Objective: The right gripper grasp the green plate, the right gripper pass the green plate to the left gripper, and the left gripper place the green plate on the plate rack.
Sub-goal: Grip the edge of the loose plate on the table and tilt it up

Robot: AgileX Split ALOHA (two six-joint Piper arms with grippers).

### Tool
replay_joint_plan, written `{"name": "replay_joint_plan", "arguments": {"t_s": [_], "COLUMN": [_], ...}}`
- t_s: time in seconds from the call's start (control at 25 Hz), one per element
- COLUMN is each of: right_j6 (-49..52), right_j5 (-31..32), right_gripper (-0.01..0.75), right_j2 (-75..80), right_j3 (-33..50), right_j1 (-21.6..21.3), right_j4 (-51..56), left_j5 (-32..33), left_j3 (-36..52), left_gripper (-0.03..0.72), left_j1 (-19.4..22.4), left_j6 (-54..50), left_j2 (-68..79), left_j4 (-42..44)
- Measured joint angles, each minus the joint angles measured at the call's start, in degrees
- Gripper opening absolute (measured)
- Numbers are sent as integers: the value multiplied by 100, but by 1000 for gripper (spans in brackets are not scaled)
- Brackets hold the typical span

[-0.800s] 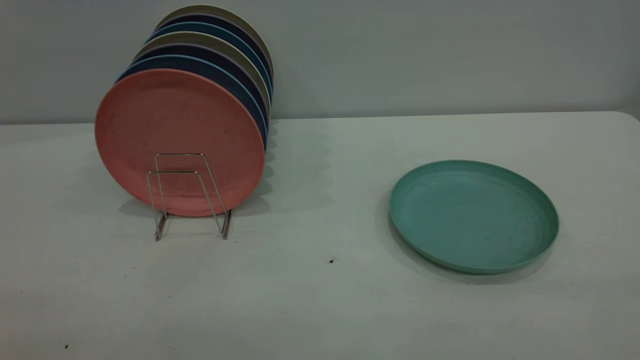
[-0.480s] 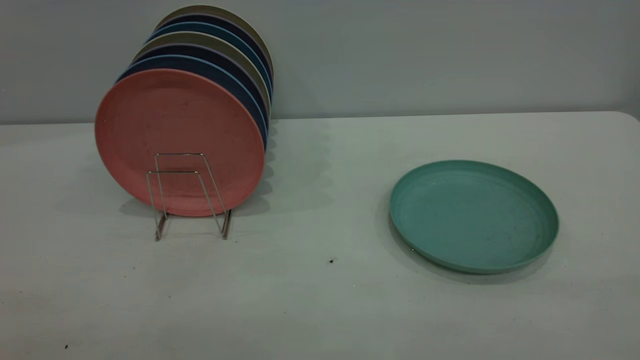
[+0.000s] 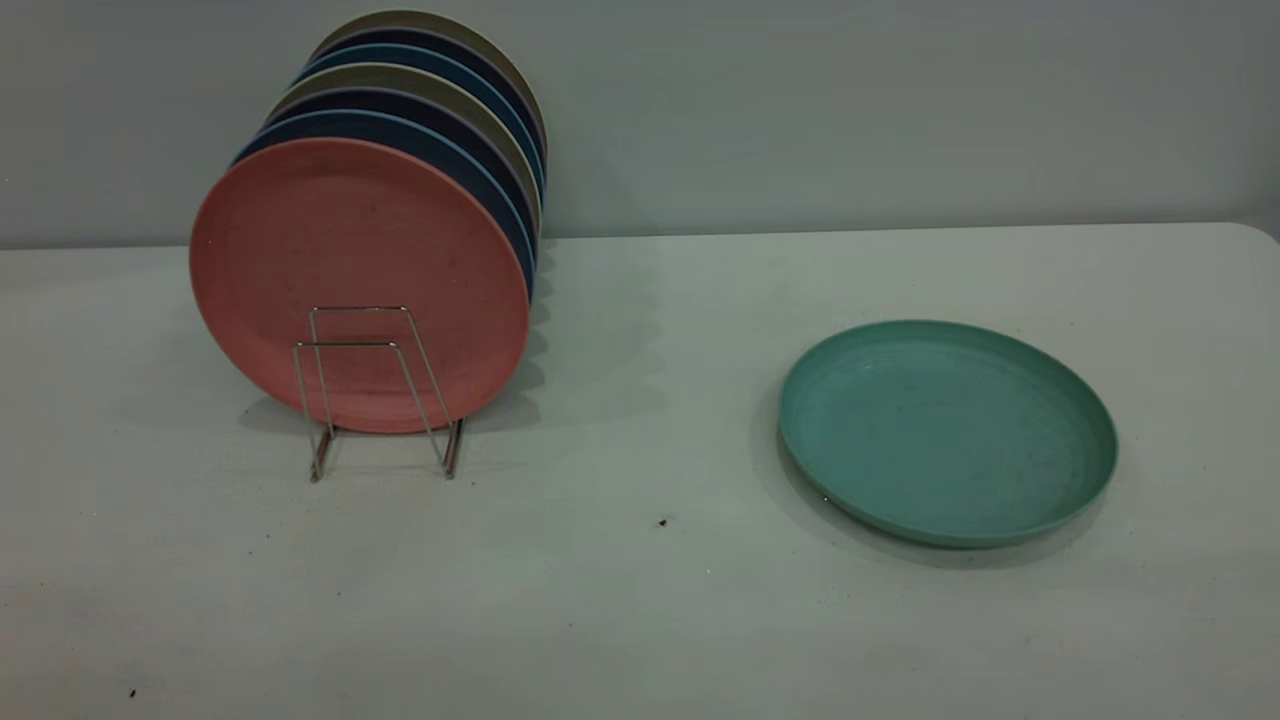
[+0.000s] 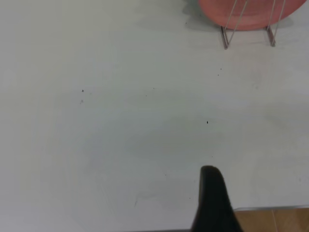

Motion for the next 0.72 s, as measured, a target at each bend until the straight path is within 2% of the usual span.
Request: {"name": "replay_joint_plan", "arguments": {"t_s": [0.72], "right_j6": [0], "right_j5": [0], "right_gripper": [546], "right_j2": [0], "right_j3": [0], "right_j1": [0], "right_j4": [11], "left_j5": [0], "left_j3": [0], "left_gripper": [520], "left_j1": [-59], "left_j6": [0], "left_j2": [0], "left_j4": [0]}}
